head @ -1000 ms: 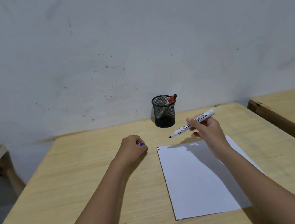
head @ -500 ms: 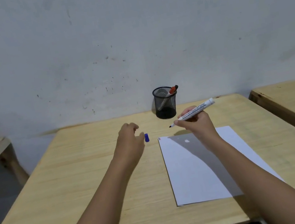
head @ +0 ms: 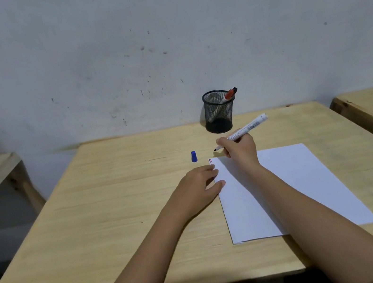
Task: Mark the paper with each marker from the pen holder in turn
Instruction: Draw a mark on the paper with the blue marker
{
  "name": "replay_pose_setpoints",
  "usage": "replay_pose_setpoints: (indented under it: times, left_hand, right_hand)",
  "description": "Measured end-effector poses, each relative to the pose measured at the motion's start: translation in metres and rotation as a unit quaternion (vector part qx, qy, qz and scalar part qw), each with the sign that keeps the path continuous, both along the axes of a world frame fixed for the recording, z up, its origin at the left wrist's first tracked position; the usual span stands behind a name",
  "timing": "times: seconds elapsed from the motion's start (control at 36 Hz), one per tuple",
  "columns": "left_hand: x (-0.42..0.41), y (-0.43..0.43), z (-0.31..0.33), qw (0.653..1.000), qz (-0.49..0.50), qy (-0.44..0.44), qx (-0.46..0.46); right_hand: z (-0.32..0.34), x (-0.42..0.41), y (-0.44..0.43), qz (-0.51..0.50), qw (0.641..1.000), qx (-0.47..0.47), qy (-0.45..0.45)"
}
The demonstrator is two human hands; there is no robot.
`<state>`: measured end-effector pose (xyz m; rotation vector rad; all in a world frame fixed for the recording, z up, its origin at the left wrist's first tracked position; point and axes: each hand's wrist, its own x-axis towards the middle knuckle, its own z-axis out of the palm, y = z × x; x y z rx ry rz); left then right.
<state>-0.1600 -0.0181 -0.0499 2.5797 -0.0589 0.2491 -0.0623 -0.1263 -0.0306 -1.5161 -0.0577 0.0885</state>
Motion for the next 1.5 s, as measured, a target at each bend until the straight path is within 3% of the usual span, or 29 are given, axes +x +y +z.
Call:
replay_pose_setpoints:
  times: [0.83, 1.5]
  left_hand:
    - [-0.001, -0.002, -0.006, 0.999, 0.016, 0.023, -0.022]
    - [0.001, -0.002, -0.009, 0.999, 0.017, 0.019, -0.029]
  right_hand:
    - [-0.007, -0.003, 0.016, 0.017, 0.991, -0.117, -0.065]
    - [-0.003, -0.004, 0.014, 0.027, 0.991, -0.117, -0.065]
